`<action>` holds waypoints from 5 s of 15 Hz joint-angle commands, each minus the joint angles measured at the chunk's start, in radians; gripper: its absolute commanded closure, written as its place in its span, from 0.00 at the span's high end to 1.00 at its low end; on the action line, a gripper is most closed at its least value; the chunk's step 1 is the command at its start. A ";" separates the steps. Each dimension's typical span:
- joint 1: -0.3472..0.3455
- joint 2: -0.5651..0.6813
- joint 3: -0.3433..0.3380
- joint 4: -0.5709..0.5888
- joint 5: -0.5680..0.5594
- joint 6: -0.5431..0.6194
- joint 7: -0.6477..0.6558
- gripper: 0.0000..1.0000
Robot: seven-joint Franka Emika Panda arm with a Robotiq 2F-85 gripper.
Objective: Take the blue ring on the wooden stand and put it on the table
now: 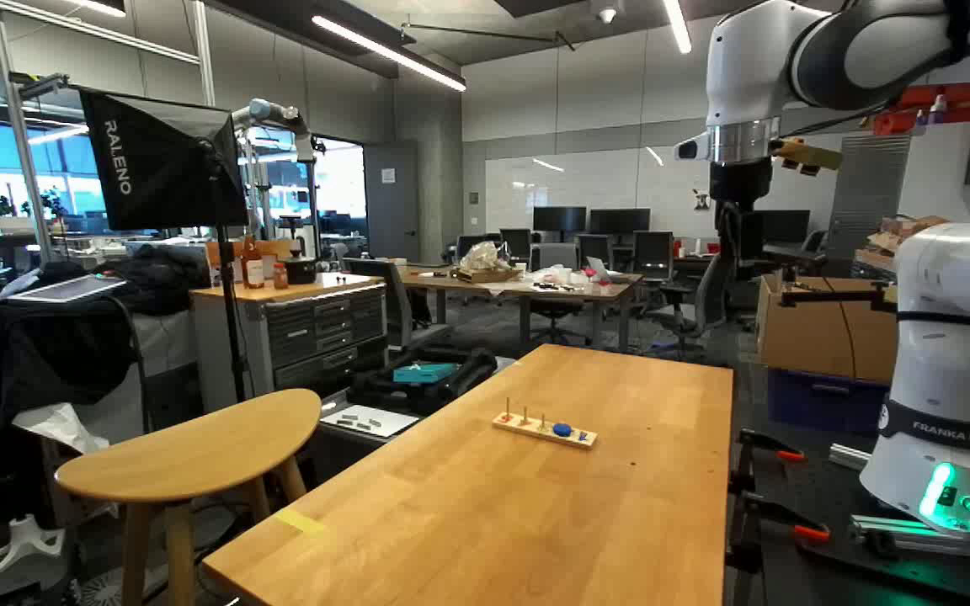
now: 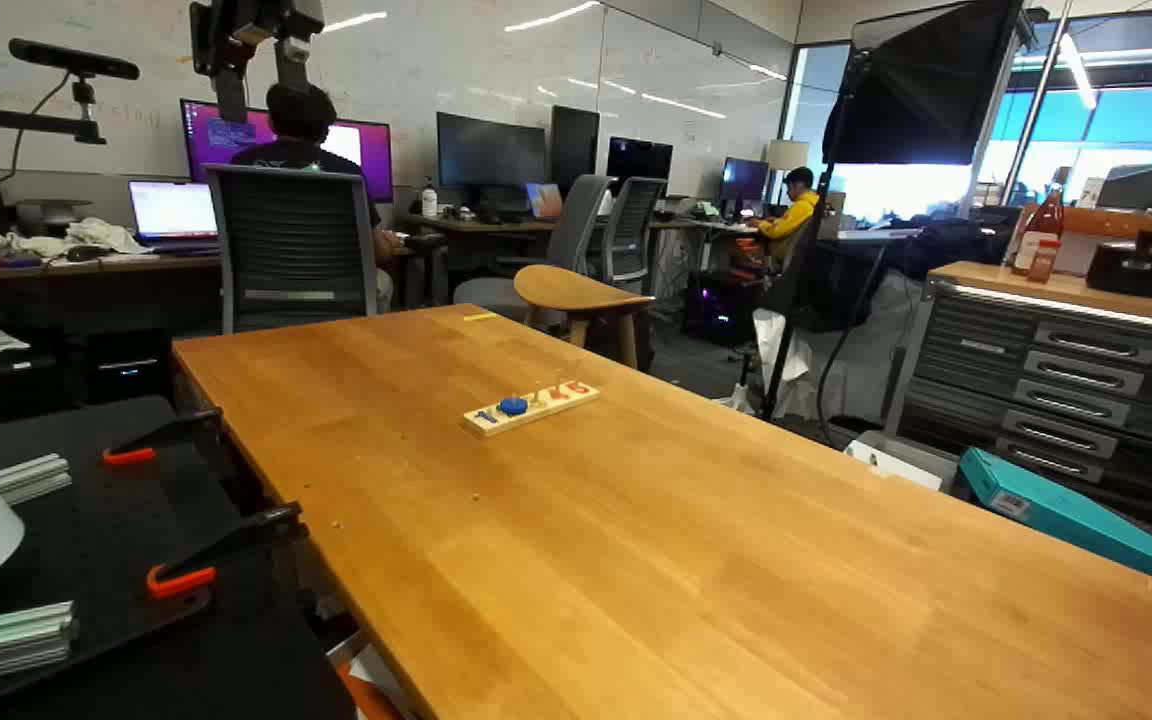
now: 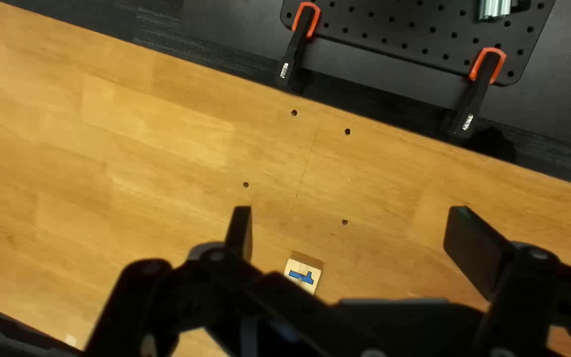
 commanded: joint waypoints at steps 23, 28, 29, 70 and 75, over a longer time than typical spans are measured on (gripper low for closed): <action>-0.080 0.949 -0.186 0.336 0.217 0.706 0.084 1.00; -0.088 1.056 -0.188 0.343 0.195 0.783 0.081 1.00; -0.088 1.068 -0.188 0.343 0.195 0.783 0.081 1.00; -0.012 1.378 -0.266 0.436 0.184 1.140 0.233 0.18; 0.000 1.337 -0.301 0.442 0.179 1.077 0.276 0.18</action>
